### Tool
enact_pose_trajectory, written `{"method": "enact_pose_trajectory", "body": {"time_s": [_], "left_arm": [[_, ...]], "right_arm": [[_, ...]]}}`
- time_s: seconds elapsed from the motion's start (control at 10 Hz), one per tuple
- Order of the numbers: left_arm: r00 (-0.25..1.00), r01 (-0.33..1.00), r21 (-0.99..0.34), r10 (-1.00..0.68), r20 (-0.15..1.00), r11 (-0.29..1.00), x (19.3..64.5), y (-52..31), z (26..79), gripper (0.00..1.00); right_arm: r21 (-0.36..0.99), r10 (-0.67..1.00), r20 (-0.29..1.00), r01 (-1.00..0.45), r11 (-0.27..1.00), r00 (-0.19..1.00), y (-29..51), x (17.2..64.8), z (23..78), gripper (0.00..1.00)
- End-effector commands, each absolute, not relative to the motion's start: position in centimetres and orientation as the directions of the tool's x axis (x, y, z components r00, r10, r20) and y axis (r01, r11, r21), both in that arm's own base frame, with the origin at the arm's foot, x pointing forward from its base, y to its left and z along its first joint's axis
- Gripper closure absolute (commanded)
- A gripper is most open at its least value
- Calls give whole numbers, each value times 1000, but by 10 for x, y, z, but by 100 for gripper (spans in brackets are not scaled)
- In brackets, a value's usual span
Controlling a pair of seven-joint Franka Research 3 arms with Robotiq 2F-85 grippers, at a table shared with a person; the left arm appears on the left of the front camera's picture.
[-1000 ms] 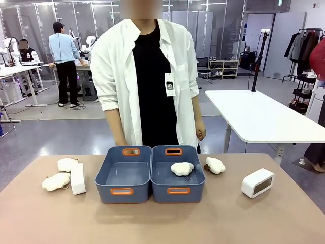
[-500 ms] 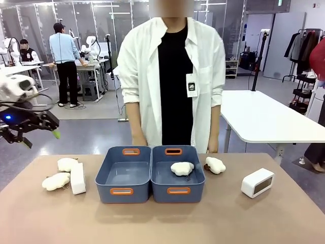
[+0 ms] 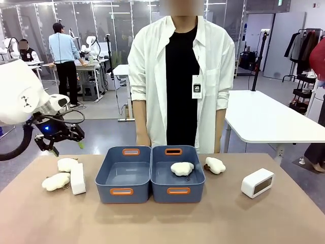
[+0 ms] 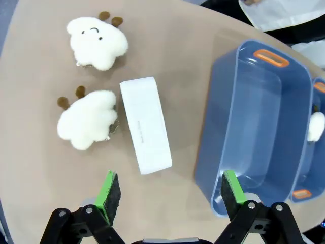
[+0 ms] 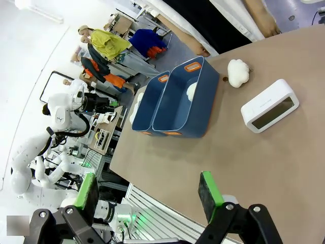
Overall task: Sort the digital clocks into the basket.
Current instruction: Pick up the Digital clock from the table and place it into the empty Plastic storage basket.
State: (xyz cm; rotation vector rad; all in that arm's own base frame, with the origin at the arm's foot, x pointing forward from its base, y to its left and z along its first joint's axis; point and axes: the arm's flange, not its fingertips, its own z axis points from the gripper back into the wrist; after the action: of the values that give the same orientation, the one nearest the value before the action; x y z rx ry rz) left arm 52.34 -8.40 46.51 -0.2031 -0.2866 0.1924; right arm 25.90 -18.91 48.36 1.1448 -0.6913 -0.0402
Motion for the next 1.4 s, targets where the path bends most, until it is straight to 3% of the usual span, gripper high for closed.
{"method": "enact_pose_trajectory", "body": {"time_s": [0.0, 0.1, 0.4, 0.6, 1.3], "left_arm": [[929, -173, -308, 259, 265, 936, 518, -81, 477, 0], [941, -159, -225, 216, 260, 961, 523, -84, 465, 0], [940, -164, -247, 228, 255, 955, 524, -84, 466, 0], [933, -316, -113, 330, 143, 942, 551, -97, 422, 0], [877, -480, 23, 479, 44, 877, 605, -111, 362, 0]], "right_arm": [[841, -366, 492, -322, 436, 790, -190, 258, 485, 0], [841, -366, 492, -322, 436, 790, -190, 258, 485, 0], [841, -366, 492, -322, 436, 790, -190, 258, 485, 0], [841, -366, 492, -322, 436, 790, -190, 258, 485, 0], [841, -366, 492, -322, 436, 790, -190, 258, 485, 0]]}}
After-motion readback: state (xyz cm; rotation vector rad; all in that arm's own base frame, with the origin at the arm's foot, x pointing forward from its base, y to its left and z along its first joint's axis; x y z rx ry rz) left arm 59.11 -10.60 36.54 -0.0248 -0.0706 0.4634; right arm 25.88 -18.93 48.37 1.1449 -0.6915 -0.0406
